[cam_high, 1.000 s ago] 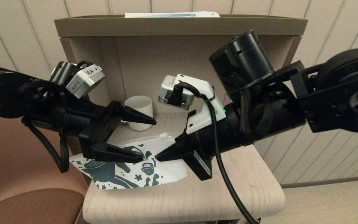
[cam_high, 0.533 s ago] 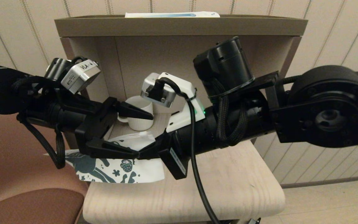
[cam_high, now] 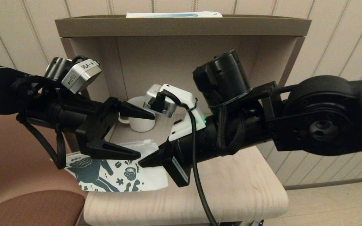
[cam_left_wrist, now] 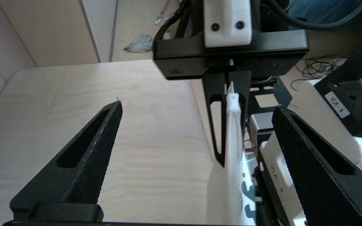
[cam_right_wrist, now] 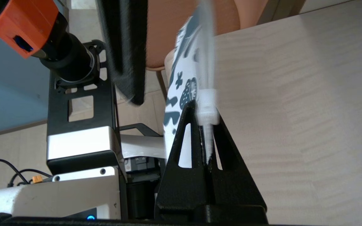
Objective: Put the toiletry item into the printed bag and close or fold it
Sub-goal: Hand it to the other hand
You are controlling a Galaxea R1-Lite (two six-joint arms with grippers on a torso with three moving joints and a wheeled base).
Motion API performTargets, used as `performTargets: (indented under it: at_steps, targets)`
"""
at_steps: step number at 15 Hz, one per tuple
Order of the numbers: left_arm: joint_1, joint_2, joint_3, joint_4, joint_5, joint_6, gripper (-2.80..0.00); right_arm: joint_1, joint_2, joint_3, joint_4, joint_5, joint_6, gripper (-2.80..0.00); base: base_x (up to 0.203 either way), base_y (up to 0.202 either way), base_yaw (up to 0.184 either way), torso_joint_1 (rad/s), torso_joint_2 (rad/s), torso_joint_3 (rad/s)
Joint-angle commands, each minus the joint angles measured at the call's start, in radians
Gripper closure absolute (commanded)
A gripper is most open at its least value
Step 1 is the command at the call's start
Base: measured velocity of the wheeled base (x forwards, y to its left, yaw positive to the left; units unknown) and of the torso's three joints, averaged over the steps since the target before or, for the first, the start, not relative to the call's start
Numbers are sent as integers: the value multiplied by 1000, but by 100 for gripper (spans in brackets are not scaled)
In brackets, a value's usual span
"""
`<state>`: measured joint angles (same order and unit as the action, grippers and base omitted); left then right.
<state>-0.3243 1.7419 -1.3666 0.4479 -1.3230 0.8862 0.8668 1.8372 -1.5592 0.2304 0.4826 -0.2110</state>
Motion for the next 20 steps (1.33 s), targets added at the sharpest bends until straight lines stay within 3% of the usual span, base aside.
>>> performTargets:
  at_steps: [1, 5, 9, 10, 20]
  targets:
    - [1, 1, 0, 2, -5, 5, -280, -2, -11, 4, 3, -1, -5, 0, 0, 0, 0, 0, 0, 0]
    - [1, -1, 1, 3, -1, 5, -280, -2, -19, -44, 52, -4, -11, 0, 0, 0, 0, 0, 0, 0]
    - [3, -2, 1, 3, -6, 5, -280, -2, -3, -259, 387, -2, -44, 0, 0, 0, 0, 0, 0, 0]
    - [8, -7, 1, 5, -7, 5, -280, -2, 7, -277, 409, 1, -56, 0, 0, 0, 0, 0, 0, 0]
    - [24, -13, -8, 15, -5, 3, -280, 0, 11, -226, 385, 33, -70, 0, 0, 0, 0, 0, 0, 0]
